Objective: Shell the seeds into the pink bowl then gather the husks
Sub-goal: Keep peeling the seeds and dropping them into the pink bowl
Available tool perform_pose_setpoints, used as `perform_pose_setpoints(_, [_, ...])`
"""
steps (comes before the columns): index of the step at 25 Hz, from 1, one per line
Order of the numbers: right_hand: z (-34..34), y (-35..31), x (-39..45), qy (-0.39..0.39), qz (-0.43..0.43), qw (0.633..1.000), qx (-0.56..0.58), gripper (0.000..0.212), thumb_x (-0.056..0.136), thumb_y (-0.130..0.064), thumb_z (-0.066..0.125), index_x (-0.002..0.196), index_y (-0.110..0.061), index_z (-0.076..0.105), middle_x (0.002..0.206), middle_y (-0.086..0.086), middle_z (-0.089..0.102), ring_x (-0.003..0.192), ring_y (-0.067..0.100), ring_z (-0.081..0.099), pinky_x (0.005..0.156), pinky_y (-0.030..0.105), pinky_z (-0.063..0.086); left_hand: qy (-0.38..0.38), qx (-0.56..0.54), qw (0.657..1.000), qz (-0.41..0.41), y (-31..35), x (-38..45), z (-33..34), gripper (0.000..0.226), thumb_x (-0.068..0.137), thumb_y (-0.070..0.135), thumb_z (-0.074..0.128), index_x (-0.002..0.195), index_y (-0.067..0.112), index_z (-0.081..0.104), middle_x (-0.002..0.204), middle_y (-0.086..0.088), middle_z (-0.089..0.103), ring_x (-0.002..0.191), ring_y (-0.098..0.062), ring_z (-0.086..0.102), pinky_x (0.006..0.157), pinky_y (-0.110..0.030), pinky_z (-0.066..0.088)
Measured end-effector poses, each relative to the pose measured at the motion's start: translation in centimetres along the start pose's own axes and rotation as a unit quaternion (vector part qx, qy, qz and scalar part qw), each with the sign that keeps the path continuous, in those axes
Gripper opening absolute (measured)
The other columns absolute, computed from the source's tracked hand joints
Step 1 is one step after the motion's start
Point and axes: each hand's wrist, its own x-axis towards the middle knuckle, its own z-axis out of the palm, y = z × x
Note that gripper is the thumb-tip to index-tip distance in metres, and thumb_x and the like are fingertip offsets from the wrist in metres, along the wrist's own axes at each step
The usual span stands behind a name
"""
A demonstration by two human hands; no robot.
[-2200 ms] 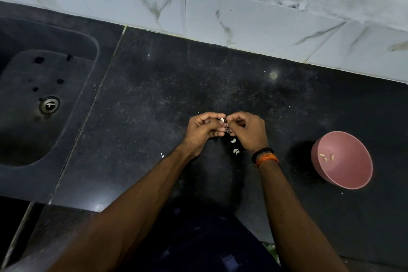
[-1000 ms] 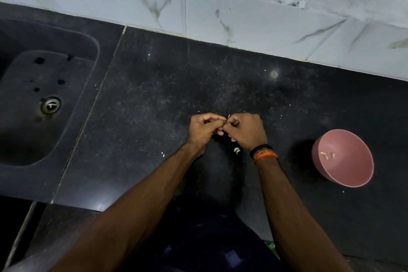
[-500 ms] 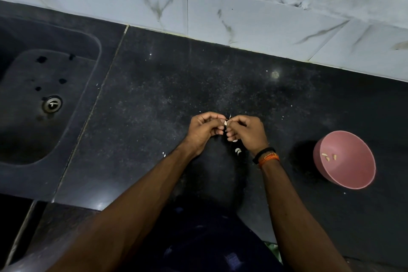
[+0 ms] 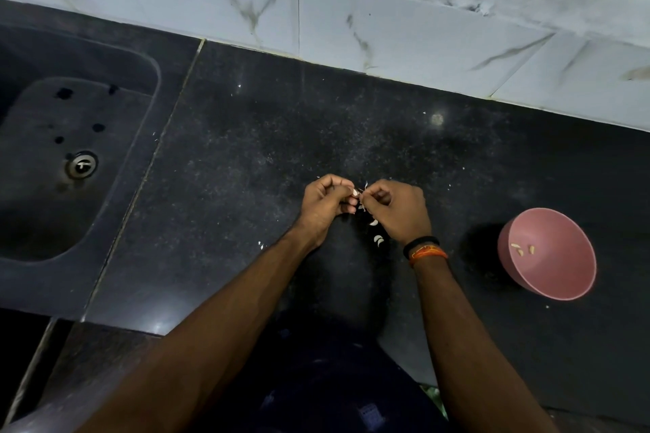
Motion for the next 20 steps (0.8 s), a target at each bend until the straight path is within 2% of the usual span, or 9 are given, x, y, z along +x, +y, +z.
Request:
perform_pose_setpoints(2, [-0.08, -0.23, 0.2, 0.011, -0.011, 0.997, -0.071, 0.014, 0.088, -0.03, 0.073, 0.08, -0.018, 0.074, 0.073, -0.007, 0.067, 0.069, 0.012, 0.063, 0.067, 0.035, 0.054, 0.008, 0.006, 1.0, 0.005, -0.04, -0.02, 0.02, 0.011, 0.092, -0.009, 0.058, 0.088, -0.001, 0.065, 0.074, -0.012, 0.069, 0.065, -0.017, 0.066, 0.057, -0.025, 0.056])
perform_pose_setpoints(4, [-0.13, -0.49, 0.21, 0.017, -0.019, 0.995, -0.097, 0.01, 0.087, -0.027, 0.076, 0.081, -0.019, 0.074, 0.076, -0.008, 0.064, 0.07, 0.011, 0.061, 0.067, 0.033, 0.053, 0.018, 0.004, 1.0, 0.012, 0.03, -0.08, 0.14, 0.012, 0.091, -0.009, 0.06, 0.087, 0.0, 0.066, 0.073, -0.012, 0.069, 0.064, -0.017, 0.066, 0.057, -0.024, 0.056])
perform_pose_setpoints(7, [-0.07, -0.41, 0.08, 0.022, -0.03, 0.997, -0.065, 0.005, 0.084, -0.015, 0.076, 0.087, -0.02, 0.076, 0.086, -0.007, 0.067, 0.074, 0.01, 0.065, 0.072, 0.033, 0.057, 0.034, -0.007, 0.999, 0.024, 0.24, -0.22, 0.3, 0.011, 0.089, -0.009, 0.061, 0.087, -0.001, 0.068, 0.073, -0.013, 0.069, 0.063, -0.016, 0.066, 0.057, -0.023, 0.055])
perform_pose_setpoints(12, [0.51, -0.14, -0.06, 0.023, -0.047, 0.998, -0.04, 0.005, 0.085, -0.023, 0.076, 0.088, -0.02, 0.079, 0.087, -0.004, 0.07, 0.076, 0.012, 0.067, 0.073, 0.039, 0.058, 0.038, -0.032, 0.999, 0.022, 0.41, -0.43, 0.36, 0.009, 0.087, -0.009, 0.064, 0.089, -0.003, 0.07, 0.076, -0.015, 0.07, 0.065, -0.017, 0.067, 0.06, -0.024, 0.055])
perform_pose_setpoints(20, [0.46, -0.46, -0.04, 0.035, -0.055, 0.997, -0.048, 0.009, 0.088, -0.022, 0.073, 0.089, -0.017, 0.079, 0.087, -0.001, 0.07, 0.075, 0.014, 0.066, 0.072, 0.038, 0.057, 0.06, -0.029, 0.998, 0.023, 0.55, -0.52, 0.91, 0.01, 0.084, -0.01, 0.068, 0.086, -0.002, 0.073, 0.076, -0.016, 0.071, 0.063, -0.017, 0.067, 0.06, -0.023, 0.055])
